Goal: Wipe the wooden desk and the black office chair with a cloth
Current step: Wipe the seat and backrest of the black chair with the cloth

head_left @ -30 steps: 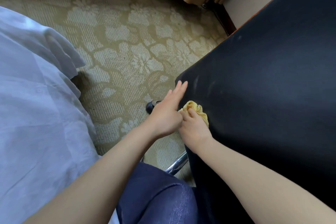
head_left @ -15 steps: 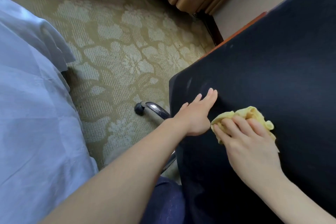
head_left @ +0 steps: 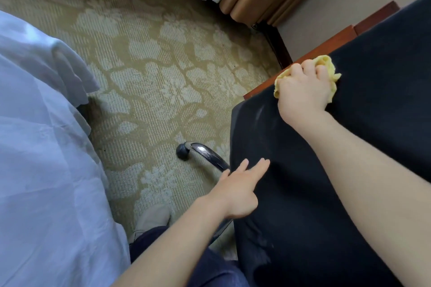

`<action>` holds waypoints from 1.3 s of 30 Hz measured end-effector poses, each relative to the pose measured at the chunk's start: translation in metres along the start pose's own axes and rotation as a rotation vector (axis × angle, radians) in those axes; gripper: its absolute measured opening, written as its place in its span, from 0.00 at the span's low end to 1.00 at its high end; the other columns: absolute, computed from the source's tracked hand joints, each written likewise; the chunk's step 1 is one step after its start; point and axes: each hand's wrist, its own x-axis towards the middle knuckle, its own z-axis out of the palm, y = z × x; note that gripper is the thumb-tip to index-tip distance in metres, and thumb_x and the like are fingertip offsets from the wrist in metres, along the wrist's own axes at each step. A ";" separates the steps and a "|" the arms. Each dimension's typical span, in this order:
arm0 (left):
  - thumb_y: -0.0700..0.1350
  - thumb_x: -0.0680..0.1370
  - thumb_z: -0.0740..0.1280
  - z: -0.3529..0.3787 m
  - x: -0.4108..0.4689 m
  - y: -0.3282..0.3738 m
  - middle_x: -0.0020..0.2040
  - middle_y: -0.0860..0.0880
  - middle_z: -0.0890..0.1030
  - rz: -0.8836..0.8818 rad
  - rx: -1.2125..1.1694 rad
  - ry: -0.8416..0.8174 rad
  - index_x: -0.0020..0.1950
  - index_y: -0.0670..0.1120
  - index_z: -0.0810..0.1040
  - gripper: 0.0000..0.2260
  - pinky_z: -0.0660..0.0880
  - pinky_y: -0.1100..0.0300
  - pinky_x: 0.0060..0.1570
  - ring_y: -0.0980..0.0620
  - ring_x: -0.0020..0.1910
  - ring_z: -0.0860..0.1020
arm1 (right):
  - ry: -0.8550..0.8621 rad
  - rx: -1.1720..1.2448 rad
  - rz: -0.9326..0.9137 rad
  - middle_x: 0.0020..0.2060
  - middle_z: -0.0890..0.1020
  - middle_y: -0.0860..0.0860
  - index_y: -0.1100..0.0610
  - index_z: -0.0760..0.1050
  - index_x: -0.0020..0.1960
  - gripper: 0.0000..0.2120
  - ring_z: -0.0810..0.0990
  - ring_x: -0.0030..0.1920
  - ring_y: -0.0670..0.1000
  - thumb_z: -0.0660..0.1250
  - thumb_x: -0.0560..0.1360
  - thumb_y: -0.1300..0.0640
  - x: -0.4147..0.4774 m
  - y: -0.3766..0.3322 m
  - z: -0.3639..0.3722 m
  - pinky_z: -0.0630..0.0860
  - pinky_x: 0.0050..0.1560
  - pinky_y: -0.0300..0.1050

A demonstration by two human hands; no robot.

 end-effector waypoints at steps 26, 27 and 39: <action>0.30 0.75 0.56 -0.016 -0.014 -0.063 0.74 0.60 0.59 -0.153 -0.045 0.513 0.74 0.55 0.61 0.31 0.51 0.57 0.75 0.62 0.74 0.54 | -0.147 -0.043 -0.663 0.64 0.69 0.50 0.52 0.73 0.66 0.16 0.60 0.67 0.54 0.58 0.80 0.52 -0.006 -0.082 0.078 0.59 0.64 0.52; 0.30 0.75 0.57 -0.019 -0.018 -0.061 0.74 0.59 0.61 -0.157 -0.062 0.539 0.74 0.54 0.63 0.31 0.52 0.58 0.74 0.61 0.74 0.56 | -0.160 -0.032 -0.657 0.66 0.68 0.51 0.52 0.72 0.66 0.17 0.59 0.68 0.55 0.58 0.80 0.52 -0.017 -0.082 0.079 0.59 0.65 0.52; 0.30 0.73 0.55 -0.008 -0.071 -0.021 0.74 0.59 0.63 -0.080 -0.057 0.414 0.73 0.55 0.66 0.32 0.56 0.69 0.67 0.58 0.73 0.60 | -0.169 0.010 -0.778 0.67 0.66 0.55 0.57 0.71 0.67 0.17 0.60 0.67 0.59 0.55 0.81 0.56 -0.162 -0.058 0.076 0.56 0.67 0.55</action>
